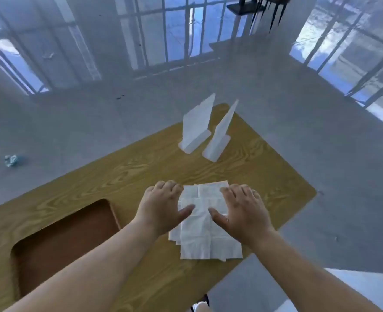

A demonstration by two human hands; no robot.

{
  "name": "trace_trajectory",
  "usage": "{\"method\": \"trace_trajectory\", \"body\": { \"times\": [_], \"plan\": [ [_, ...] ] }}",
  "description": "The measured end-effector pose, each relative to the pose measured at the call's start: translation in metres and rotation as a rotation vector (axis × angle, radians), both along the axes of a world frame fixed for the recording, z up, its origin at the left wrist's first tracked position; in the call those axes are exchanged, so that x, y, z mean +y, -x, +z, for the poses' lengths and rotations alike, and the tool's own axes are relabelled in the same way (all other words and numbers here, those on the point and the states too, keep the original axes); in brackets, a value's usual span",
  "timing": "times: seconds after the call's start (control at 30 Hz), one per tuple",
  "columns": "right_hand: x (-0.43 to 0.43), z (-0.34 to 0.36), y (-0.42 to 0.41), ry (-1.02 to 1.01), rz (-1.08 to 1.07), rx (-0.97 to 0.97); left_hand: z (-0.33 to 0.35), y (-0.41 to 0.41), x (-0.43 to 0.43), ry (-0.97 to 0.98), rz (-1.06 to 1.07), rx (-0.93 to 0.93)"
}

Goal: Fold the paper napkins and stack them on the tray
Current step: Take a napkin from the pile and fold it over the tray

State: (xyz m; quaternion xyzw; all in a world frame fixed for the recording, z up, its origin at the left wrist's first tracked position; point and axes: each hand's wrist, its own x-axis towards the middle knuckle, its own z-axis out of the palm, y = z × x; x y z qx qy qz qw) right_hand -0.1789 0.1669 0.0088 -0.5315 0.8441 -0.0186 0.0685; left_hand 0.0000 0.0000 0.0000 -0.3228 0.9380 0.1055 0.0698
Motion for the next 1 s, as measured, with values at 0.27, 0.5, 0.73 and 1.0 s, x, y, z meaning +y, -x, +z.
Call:
{"method": "trace_trajectory", "body": {
  "times": [0.27, 0.5, 0.73, 1.0],
  "plan": [
    [0.034, -0.071, 0.017, -0.091, -0.054, -0.099, -0.067, 0.065, 0.016, -0.134, -0.124, -0.101],
    [0.044, -0.101, 0.019, -0.135, -0.043, -0.170, -0.094, 0.100, 0.010, -0.215, -0.085, -0.132],
    [0.048, -0.112, 0.021, -0.173, -0.006, -0.200, -0.107, 0.123, 0.003, -0.254, -0.013, -0.221],
    [0.053, -0.116, 0.026, -0.181, -0.012, -0.237, -0.108, 0.132, 0.003, -0.159, -0.118, -0.284]
  ]
}}
